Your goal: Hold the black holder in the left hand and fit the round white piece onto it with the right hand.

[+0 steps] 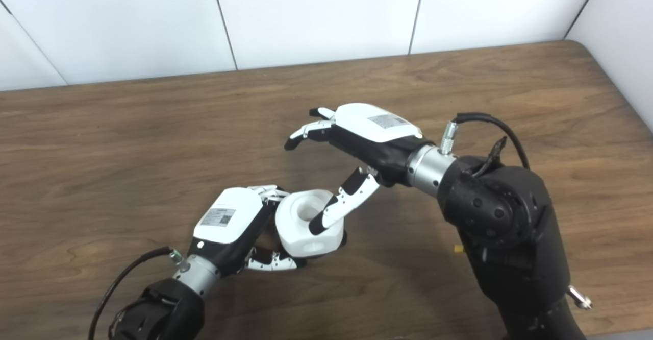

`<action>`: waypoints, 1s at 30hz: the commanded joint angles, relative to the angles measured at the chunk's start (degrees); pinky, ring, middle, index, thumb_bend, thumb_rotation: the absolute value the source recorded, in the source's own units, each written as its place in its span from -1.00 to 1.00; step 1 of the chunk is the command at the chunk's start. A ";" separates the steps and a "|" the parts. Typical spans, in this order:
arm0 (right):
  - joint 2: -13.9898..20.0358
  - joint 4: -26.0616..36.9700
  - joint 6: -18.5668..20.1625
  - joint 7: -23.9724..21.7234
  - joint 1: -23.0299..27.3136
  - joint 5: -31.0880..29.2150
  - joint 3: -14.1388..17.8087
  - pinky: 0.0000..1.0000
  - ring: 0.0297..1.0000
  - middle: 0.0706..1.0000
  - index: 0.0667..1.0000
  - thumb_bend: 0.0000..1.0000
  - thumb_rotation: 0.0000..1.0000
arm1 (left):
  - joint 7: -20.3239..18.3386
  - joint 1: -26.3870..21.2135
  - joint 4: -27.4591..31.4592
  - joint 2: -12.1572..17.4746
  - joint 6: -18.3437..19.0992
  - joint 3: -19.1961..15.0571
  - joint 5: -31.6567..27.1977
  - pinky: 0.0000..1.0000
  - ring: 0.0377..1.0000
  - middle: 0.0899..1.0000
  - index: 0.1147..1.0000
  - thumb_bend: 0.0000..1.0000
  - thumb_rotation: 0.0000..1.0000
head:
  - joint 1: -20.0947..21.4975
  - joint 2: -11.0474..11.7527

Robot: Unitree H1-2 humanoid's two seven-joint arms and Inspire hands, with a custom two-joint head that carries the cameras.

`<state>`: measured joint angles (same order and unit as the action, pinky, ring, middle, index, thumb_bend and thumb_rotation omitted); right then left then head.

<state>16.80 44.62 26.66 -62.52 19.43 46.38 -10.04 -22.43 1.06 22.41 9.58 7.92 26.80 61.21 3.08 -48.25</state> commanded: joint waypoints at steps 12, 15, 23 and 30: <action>0.15 -0.03 0.10 2.00 1.13 0.59 0.70 1.00 1.00 0.75 0.59 1.00 -0.01 | -3.96 0.58 -0.44 1.13 2.01 -1.83 -1.57 0.66 0.65 0.49 -0.14 0.05 -0.86 | 0.33 1.10; 0.15 -0.39 0.08 2.63 0.47 0.38 0.69 1.00 1.00 0.76 0.59 1.00 0.00 | -5.40 0.55 0.50 1.61 2.46 -2.53 -2.27 0.65 0.64 0.49 -0.14 0.05 -0.86 | 0.62 1.35; 0.40 -2.01 -0.26 5.26 -1.04 1.17 0.20 1.00 1.00 0.75 0.59 1.00 0.01 | -8.51 1.44 4.05 2.33 3.39 -5.09 -1.66 0.63 0.65 0.49 0.26 0.78 -0.66 | 1.04 1.62; 0.36 -2.82 -0.31 6.69 -0.98 0.68 0.07 1.00 1.00 0.74 0.58 1.00 0.02 | -13.13 1.77 8.55 3.56 4.39 -7.97 1.36 0.58 0.61 0.47 0.28 0.82 -0.67 | 0.58 1.63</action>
<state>16.90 41.33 26.58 -57.96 16.61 47.48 -10.21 -33.66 2.30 29.77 11.44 10.44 20.17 60.22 3.60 -46.58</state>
